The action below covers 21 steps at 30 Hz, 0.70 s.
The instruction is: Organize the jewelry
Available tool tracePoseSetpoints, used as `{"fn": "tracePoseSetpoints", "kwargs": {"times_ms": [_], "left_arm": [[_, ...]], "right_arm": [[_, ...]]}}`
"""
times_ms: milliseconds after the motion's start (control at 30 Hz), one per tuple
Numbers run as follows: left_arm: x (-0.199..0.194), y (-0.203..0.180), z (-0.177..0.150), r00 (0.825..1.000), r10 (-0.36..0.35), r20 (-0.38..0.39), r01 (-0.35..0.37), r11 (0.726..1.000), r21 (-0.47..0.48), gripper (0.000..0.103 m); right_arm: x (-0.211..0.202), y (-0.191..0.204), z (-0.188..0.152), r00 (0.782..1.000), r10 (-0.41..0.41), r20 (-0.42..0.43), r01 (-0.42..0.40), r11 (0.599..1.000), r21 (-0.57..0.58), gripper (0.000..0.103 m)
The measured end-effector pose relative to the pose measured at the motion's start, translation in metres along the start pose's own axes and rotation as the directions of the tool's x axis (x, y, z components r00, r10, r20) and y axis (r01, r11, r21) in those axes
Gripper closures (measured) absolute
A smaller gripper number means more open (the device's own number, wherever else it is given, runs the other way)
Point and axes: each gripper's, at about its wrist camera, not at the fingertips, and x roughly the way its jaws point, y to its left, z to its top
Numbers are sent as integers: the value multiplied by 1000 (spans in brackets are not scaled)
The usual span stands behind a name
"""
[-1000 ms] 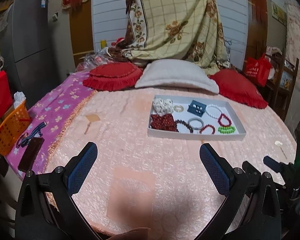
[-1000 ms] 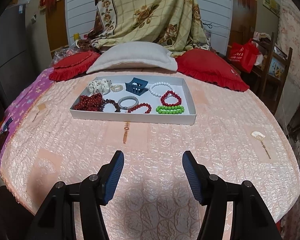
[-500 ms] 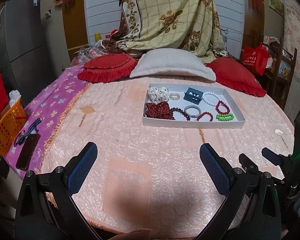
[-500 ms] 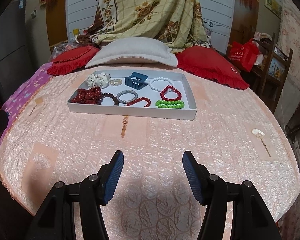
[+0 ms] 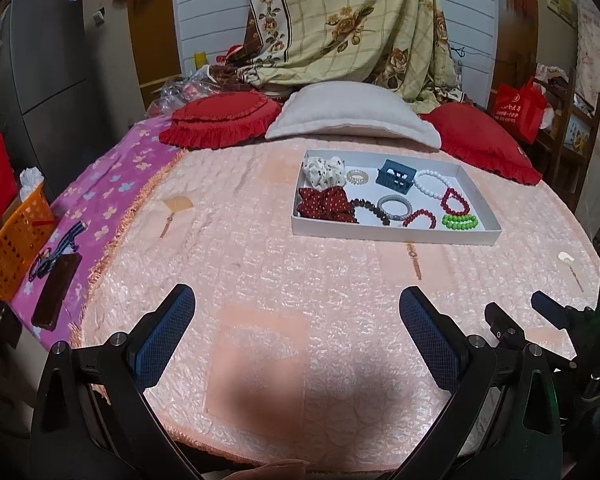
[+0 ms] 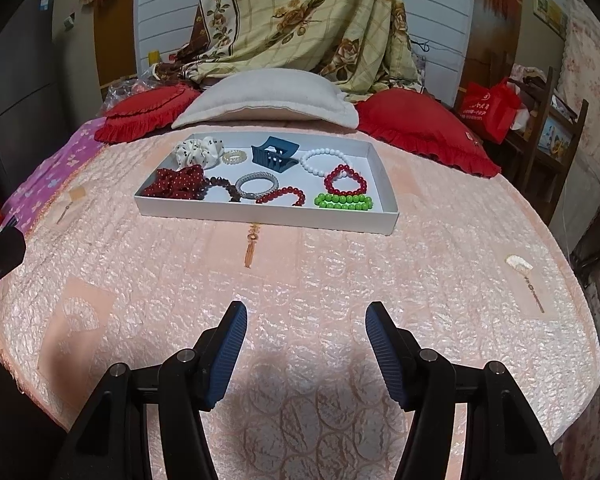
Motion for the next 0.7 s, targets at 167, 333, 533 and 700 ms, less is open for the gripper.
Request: {"fn": "tracePoseSetpoints", "kwargs": {"times_ms": [167, 333, 533, 700], "left_arm": [[2, 1, -1, 1000, 3, -8, -3, 1000, -4, 1], [7, 2, -2, 1000, 2, -21, -2, 1000, -6, 1], [12, 2, -3, 999, 3, -37, -3, 1000, -4, 1], [17, 1, -5, 999, 9, -51, -9, 1000, 1, 1]], "right_arm": [[1, 2, -1, 1000, 1, -4, -1, 1000, -4, 43], [5, 4, -2, 1000, 3, -15, -3, 1000, -2, 43], [9, 5, -2, 1000, 6, -26, -6, 1000, 1, 43], [13, 6, -4, 999, 8, -35, -8, 1000, 2, 43]]}}
